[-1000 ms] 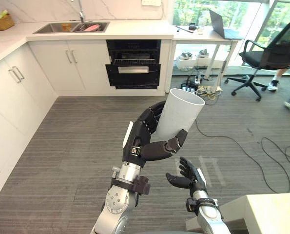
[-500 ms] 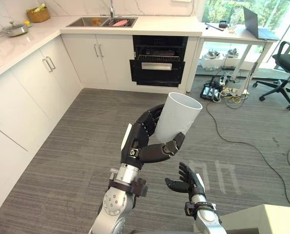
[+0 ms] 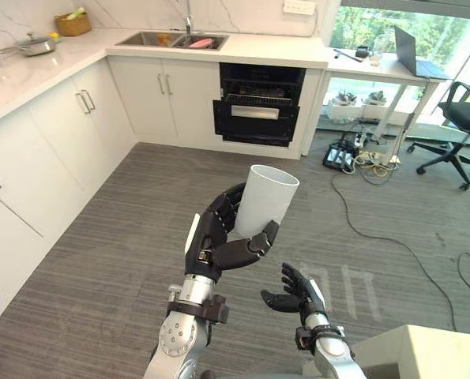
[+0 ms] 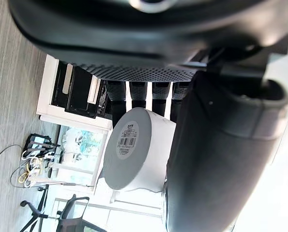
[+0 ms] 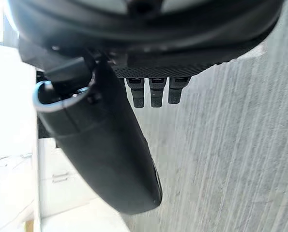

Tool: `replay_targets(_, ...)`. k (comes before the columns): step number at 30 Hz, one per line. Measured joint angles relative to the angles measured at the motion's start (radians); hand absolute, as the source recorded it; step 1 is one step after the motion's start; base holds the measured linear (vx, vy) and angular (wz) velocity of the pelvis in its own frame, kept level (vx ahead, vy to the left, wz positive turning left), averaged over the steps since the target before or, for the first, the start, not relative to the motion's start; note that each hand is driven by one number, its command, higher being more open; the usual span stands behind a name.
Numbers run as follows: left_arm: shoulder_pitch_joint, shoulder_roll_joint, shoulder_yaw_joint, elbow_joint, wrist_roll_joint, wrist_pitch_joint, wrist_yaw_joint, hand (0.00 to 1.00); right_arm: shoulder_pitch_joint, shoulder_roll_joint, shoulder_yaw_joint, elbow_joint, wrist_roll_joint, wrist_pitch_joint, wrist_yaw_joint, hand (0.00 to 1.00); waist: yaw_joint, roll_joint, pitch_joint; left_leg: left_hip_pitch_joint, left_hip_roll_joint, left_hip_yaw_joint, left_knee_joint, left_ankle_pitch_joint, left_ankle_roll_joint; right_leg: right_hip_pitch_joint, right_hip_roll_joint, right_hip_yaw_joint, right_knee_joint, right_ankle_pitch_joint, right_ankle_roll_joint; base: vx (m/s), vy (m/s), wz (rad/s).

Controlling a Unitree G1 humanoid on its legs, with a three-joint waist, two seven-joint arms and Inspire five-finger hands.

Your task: Walk over to the sink, pick up the cup, carry it to the dishwasher, place the cup inside the dishwasher, then close the dishwasher door

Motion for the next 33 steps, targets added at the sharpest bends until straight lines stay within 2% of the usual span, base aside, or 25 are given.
replay_targets(7,-0.031,-0.037,0.020,0.080,-0.010,0.016,0.033,0.30,0.022,-0.001,-0.058,-0.002,-0.057,0.017,-0.052,0.90,0.003,0.003,0.003,-0.031,-0.002,-0.030,0.014,0.005,-0.007,-0.003,0.011,-0.033,-0.002,-0.005,-0.006,0.01,-0.022,0.17)
replay_targets(10,-0.030,-0.039,0.037,0.081,-0.017,0.018,0.050,0.30,0.018,0.000,-0.079,-0.005,-0.077,0.018,-0.073,0.90,0.009,0.004,0.006,-0.047,-0.013,-0.087,0.037,0.004,-0.007,-0.005,-0.005,-0.095,0.055,-0.057,-0.003,-0.02,-0.021,0.62)
replay_targets(12,-0.029,-0.038,0.056,0.081,-0.018,0.018,0.061,0.30,0.010,0.003,-0.091,-0.013,-0.078,0.017,-0.082,0.90,0.031,0.008,0.014,-0.076,-0.016,-0.107,0.079,-0.034,0.001,-0.005,-0.016,-0.138,0.087,-0.097,-0.007,-0.04,-0.015,0.58)
replay_targets(13,-0.029,-0.038,0.060,0.081,-0.018,0.018,0.062,0.30,0.008,0.003,-0.091,-0.013,-0.078,0.017,-0.085,0.90,0.032,0.009,0.015,-0.087,-0.014,-0.098,0.096,-0.041,0.006,-0.004,-0.017,-0.150,0.089,-0.101,-0.007,-0.02,-0.030,0.69)
replay_targets(16,-0.030,-0.043,0.075,0.079,-0.018,0.018,0.065,0.30,-0.003,0.002,-0.092,-0.013,-0.078,0.018,-0.090,0.90,0.032,0.014,0.023,-0.148,0.030,0.059,0.185,-0.065,0.043,0.000,-0.044,-0.240,0.115,-0.110,-0.001,0.05,-0.007,0.88)
replay_targets(18,-0.029,-0.043,0.080,0.077,-0.020,0.018,0.065,0.30,-0.033,-0.002,-0.092,-0.012,-0.078,0.021,-0.095,0.90,0.041,0.013,0.039,-0.181,0.031,0.148,0.260,-0.075,0.048,0.001,-0.069,-0.267,0.150,-0.140,0.010,0.10,0.061,0.63)
replay_targets(19,-0.029,-0.043,0.082,0.076,-0.021,0.018,0.065,0.30,-0.044,-0.002,-0.092,-0.012,-0.078,0.021,-0.095,0.90,0.041,0.014,0.041,-0.181,0.032,0.160,0.263,-0.081,0.048,0.001,-0.073,-0.266,0.155,-0.147,0.016,0.11,0.096,0.48)
replay_targets(21,-0.021,-0.043,0.094,0.074,-0.029,0.018,0.065,0.30,-0.079,0.006,-0.091,-0.011,-0.079,0.022,-0.094,0.90,0.062,0.010,0.046,-0.181,0.022,0.163,0.274,-0.102,0.046,0.003,-0.086,-0.261,0.161,-0.157,0.026,0.09,0.085,0.13)
replay_targets(23,-0.006,-0.044,0.103,0.066,-0.039,0.018,0.065,0.30,-0.099,0.015,-0.088,-0.010,-0.087,0.022,-0.093,0.90,0.069,0.009,0.048,-0.182,0.015,0.165,0.312,-0.140,0.047,0.013,-0.102,-0.260,0.175,-0.172,0.041,0.07,0.086,-0.03)
replay_targets(24,0.009,-0.043,0.104,0.048,-0.039,0.018,0.064,0.30,-0.106,0.021,-0.086,-0.011,-0.090,0.022,-0.091,0.90,0.071,0.003,0.051,-0.190,0.011,0.169,0.356,-0.185,0.053,0.012,-0.122,-0.256,0.210,-0.199,0.052,0.08,0.138,-0.02)
replay_targets(25,0.016,-0.043,0.101,0.030,-0.039,0.018,0.062,0.30,-0.105,0.029,-0.084,-0.010,-0.097,0.022,-0.090,0.90,0.072,-0.013,0.062,-0.190,-0.003,0.172,0.404,-0.228,0.060,0.010,-0.154,-0.255,0.260,-0.240,0.065,0.09,0.156,0.02)
replay_targets(27,0.026,-0.044,0.088,-0.002,-0.038,0.017,0.054,0.30,-0.103,0.029,-0.080,-0.010,-0.116,0.026,-0.088,0.90,0.063,-0.024,0.067,-0.185,-0.028,0.179,0.455,-0.292,0.066,0.006,-0.203,-0.249,0.347,-0.282,0.089,0.17,0.210,0.04)
replay_targets(28,0.025,-0.048,0.083,-0.009,-0.038,0.017,0.053,0.30,-0.103,0.021,-0.074,-0.011,-0.118,0.030,-0.085,0.90,0.062,-0.021,0.065,-0.184,-0.043,0.180,0.470,-0.319,0.079,-0.048,-0.236,-0.219,0.470,-0.282,0.082,0.19,0.193,0.02)
replay_targets(29,0.025,-0.048,0.081,-0.013,-0.038,0.017,0.053,0.30,-0.102,0.024,-0.070,-0.010,-0.118,0.033,-0.085,0.90,0.057,-0.022,0.065,-0.179,-0.051,0.176,0.470,-0.325,0.089,-0.079,-0.247,-0.194,0.537,-0.271,0.064,0.24,0.205,0.15)
replay_targets(30,0.024,-0.042,0.074,-0.026,-0.037,0.020,0.051,0.30,-0.099,0.027,-0.063,-0.009,-0.119,0.043,-0.084,0.90,0.044,-0.026,0.069,-0.157,-0.065,0.158,0.468,-0.333,0.098,-0.138,-0.255,-0.125,0.679,-0.225,0.015,0.24,0.171,0.29)
replay_targets(31,0.023,-0.037,0.064,-0.029,-0.037,0.019,0.049,0.30,-0.096,0.029,-0.062,-0.008,-0.122,0.047,-0.083,0.90,0.033,-0.026,0.075,-0.139,-0.066,0.148,0.461,-0.339,0.103,-0.171,-0.249,-0.082,0.742,-0.217,0.016,0.37,0.212,0.50)
replay_targets(32,0.019,-0.027,0.061,-0.027,-0.037,0.020,0.047,0.30,-0.083,0.035,-0.054,-0.010,-0.127,0.047,-0.076,0.90,0.024,-0.030,0.084,-0.107,-0.068,0.116,0.442,-0.354,0.111,-0.205,-0.202,-0.020,0.789,-0.256,0.020,0.38,0.143,0.61)
replay_targets(33,0.018,-0.023,0.059,-0.027,-0.037,0.020,0.047,0.30,-0.066,0.039,-0.052,-0.012,-0.128,0.046,-0.071,0.90,0.016,-0.029,0.085,-0.073,-0.067,0.088,0.411,-0.358,0.111,-0.239,-0.154,0.003,0.777,-0.284,0.009,0.33,0.081,0.63)
